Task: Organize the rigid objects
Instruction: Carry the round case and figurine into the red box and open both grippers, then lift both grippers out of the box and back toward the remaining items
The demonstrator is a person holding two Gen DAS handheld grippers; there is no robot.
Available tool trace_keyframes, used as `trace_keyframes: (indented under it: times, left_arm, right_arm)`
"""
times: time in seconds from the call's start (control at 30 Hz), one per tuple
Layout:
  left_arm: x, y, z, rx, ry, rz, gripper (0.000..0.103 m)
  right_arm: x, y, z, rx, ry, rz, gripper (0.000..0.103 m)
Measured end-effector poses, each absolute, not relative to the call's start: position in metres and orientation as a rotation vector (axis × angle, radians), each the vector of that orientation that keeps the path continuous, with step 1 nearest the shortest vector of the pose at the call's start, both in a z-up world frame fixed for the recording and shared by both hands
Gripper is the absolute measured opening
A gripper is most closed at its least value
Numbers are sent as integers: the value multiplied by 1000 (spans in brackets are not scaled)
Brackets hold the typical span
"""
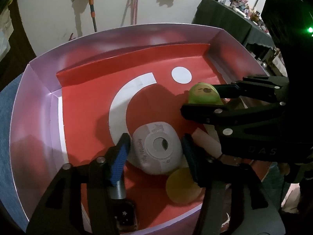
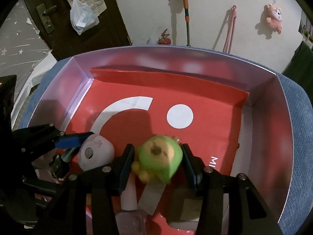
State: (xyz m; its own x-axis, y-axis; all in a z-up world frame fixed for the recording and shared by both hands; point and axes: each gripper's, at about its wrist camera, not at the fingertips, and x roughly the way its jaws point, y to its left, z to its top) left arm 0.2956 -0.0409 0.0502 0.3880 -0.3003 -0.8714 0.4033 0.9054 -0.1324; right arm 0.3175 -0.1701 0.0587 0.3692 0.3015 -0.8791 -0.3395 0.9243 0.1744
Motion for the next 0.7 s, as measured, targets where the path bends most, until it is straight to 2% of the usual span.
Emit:
trace_keyframes:
  times: [0.27, 0.43, 0.5, 0.6, 0.7]
  left_arm:
    - [291, -39, 55, 114, 1057, -449, 62]
    - [282, -40, 65, 132, 1018, -442, 64]
    - [276, -40, 70, 140, 998, -436, 70]
    - [262, -39, 82, 152, 951, -435, 71]
    - [247, -37, 91, 150, 919, -426, 71]
  right_arm:
    - [318, -170, 59, -23, 1127, 417, 55]
    - [314, -171, 63, -15, 1116, 415, 61]
    - [311, -171, 68, -15, 1103, 412, 62]
    - [305, -173, 78, 0, 1081, 408, 69]
    - [295, -177, 92, 10, 1050, 405, 70]
